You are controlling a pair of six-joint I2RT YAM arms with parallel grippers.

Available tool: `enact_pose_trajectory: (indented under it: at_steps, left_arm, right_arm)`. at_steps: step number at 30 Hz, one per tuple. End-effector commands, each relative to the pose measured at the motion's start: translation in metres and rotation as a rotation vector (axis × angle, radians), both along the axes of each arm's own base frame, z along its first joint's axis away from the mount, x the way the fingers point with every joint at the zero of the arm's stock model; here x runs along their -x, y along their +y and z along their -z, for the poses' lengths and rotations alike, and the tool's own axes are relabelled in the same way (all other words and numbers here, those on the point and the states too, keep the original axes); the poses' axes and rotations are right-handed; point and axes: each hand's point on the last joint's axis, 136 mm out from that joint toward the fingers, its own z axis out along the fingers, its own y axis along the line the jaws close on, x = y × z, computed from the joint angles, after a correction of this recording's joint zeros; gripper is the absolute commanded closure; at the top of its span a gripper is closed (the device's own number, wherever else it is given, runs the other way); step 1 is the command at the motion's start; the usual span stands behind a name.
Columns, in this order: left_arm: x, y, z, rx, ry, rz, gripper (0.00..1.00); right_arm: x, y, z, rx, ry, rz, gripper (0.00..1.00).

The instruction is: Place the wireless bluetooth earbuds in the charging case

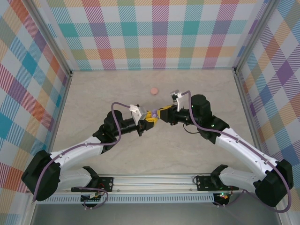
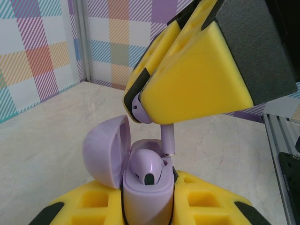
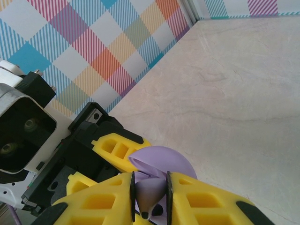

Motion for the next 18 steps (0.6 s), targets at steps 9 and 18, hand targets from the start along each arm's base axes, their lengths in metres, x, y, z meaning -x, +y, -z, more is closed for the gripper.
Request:
enact_pose_trajectory:
  at_steps: [9,18]
  left_arm:
    - [0.0075,-0.0082,-0.0244,0.052,-0.046,0.044,0.79]
    - [0.0086,-0.0077,-0.0244,0.05,-0.047,0.049,0.79]
  right_arm:
    - [-0.0042,0.003,-0.0181,-0.017,-0.055,0.004,0.75]
    - [-0.0058,0.0042,-0.0146,-0.008,-0.046,0.005,0.75]
